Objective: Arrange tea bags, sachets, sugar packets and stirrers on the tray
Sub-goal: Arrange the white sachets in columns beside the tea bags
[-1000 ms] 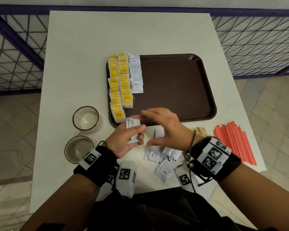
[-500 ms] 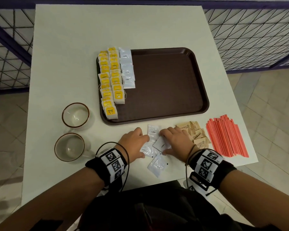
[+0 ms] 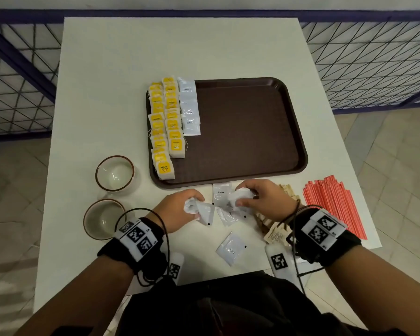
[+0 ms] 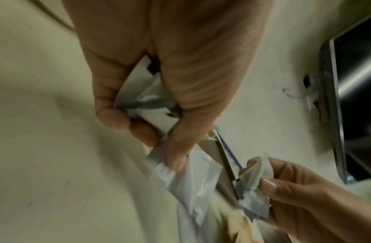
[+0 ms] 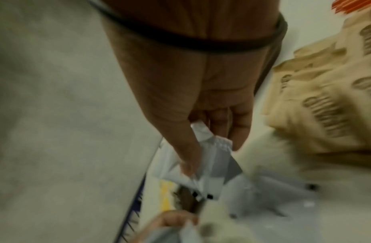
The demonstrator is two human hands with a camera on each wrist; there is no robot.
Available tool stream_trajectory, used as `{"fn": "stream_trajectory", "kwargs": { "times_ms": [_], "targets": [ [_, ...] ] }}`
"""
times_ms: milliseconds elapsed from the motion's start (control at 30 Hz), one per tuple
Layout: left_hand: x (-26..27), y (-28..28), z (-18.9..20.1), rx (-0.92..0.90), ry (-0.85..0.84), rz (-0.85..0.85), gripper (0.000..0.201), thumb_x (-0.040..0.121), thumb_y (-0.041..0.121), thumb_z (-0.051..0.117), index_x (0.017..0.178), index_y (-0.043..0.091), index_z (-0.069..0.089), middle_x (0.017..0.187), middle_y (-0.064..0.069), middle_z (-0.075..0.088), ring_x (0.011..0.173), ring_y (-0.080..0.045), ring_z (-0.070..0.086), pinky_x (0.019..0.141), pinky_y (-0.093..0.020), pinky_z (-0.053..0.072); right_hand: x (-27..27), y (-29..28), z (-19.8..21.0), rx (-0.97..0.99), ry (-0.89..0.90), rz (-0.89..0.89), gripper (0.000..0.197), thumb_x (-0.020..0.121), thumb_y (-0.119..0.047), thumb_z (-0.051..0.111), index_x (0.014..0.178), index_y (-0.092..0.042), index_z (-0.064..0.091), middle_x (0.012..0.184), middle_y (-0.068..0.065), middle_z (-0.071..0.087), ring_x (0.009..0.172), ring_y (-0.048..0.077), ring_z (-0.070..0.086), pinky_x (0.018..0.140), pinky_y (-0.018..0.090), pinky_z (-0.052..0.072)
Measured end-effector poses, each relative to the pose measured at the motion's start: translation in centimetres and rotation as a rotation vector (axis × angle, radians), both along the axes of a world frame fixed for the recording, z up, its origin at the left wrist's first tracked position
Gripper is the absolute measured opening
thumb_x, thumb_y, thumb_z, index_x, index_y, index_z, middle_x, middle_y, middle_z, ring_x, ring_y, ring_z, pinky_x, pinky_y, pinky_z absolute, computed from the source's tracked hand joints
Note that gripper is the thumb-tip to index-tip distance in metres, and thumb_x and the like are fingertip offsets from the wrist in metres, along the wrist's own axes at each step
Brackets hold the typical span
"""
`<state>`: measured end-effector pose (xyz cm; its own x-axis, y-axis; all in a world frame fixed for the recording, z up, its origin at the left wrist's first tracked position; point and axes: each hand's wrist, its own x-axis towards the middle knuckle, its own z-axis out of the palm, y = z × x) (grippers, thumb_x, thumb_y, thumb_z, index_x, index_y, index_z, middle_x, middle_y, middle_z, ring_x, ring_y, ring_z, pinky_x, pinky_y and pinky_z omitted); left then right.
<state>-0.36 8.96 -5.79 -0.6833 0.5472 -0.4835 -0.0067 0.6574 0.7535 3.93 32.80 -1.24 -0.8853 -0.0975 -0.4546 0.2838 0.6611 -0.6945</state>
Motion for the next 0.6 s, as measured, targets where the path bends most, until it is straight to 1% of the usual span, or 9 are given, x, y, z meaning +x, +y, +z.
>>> {"fn": "stream_trajectory", "kwargs": {
  "times_ms": [67,133,167,233,300,367,467,533,600],
  "targets": [
    [-0.4,-0.4,0.7,0.090,-0.014,0.050,0.039,0.073,0.014,0.077,0.108,0.020,0.059,0.105,0.003,0.064,0.096,-0.010,0.060,0.082,-0.016,0.044,-0.8,-0.7,1.4,-0.150,-0.025,0.018,0.022,0.077,-0.018,0.075,0.098,-0.014,0.068,0.094,-0.001,0.069,0.085,0.013,0.064,0.078,0.023,0.049],
    [-1.0,-0.3,1.8,0.157,0.002,0.055,0.045,0.070,0.017,0.081,0.107,0.025,0.057,0.106,0.006,0.063,0.095,-0.004,0.060,0.081,-0.013,0.046,-1.6,-2.0,2.0,-0.194,-0.031,0.127,0.029,0.076,-0.021,0.076,0.104,-0.013,0.068,0.101,0.002,0.070,0.092,0.014,0.065,0.083,0.025,0.050],
    [-1.4,-0.2,2.3,0.208,0.002,0.065,0.046,0.069,0.017,0.082,0.107,0.026,0.058,0.106,0.006,0.064,0.095,-0.002,0.060,0.082,-0.013,0.046,-2.0,-2.7,2.1,-0.184,-0.023,0.175,0.029,0.076,-0.020,0.076,0.103,-0.013,0.068,0.099,0.003,0.071,0.090,0.015,0.066,0.082,0.027,0.051],
    [-2.1,-0.2,3.1,0.330,-0.011,0.114,0.047,0.068,0.015,0.082,0.108,0.024,0.059,0.109,0.005,0.064,0.099,-0.004,0.060,0.085,-0.017,0.048,-2.6,-3.6,2.2,-0.171,0.001,0.186,0.020,0.077,-0.017,0.075,0.095,-0.010,0.069,0.081,-0.001,0.069,0.076,0.014,0.064,0.076,0.034,0.051],
    [-2.4,-0.4,3.7,0.459,-0.082,0.255,0.042,0.069,0.018,0.077,0.108,0.023,0.062,0.107,0.002,0.065,0.097,-0.010,0.062,0.076,-0.022,0.052,-3.0,-3.7,2.1,-0.238,-0.003,0.092,0.012,0.077,-0.013,0.075,0.087,-0.012,0.069,0.070,-0.006,0.064,0.067,0.010,0.061,0.071,0.035,0.052],
    [-2.4,-0.8,4.1,0.666,-0.269,0.468,0.043,0.067,0.025,0.078,0.107,0.022,0.063,0.102,-0.005,0.066,0.093,-0.020,0.062,0.068,-0.027,0.054,-2.8,-3.7,1.9,-0.464,-0.063,-0.090,0.010,0.078,-0.010,0.074,0.086,-0.014,0.069,0.075,-0.001,0.068,0.071,0.012,0.063,0.072,0.031,0.054],
    [-2.1,-0.8,3.9,0.943,-0.544,0.606,0.068,0.058,0.036,0.087,0.115,0.016,0.056,0.111,-0.008,0.068,0.104,-0.023,0.064,0.080,-0.032,0.056,-2.3,-4.8,1.6,-0.878,-0.184,-0.356,0.027,0.077,-0.007,0.068,0.103,-0.002,0.066,0.095,0.014,0.071,0.087,0.026,0.067,0.087,0.040,0.054],
    [-1.7,0.0,3.8,1.051,-0.628,0.593,0.073,0.059,0.035,0.086,0.119,0.015,0.051,0.122,-0.012,0.063,0.114,-0.027,0.060,0.088,-0.038,0.053,-2.2,-6.0,1.5,-0.977,-0.210,-0.394,0.035,0.078,-0.006,0.064,0.111,0.005,0.061,0.102,0.020,0.067,0.092,0.030,0.064,0.090,0.042,0.051],
    [-1.5,0.7,3.8,1.109,-0.676,0.594,0.071,0.061,0.033,0.085,0.120,0.017,0.051,0.125,-0.017,0.060,0.115,-0.030,0.058,0.090,-0.042,0.051,-2.3,-7.1,1.6,-0.967,-0.204,-0.373,0.030,0.083,-0.004,0.063,0.111,0.006,0.059,0.101,0.021,0.064,0.090,0.028,0.063,0.085,0.037,0.054]
  ]
}}
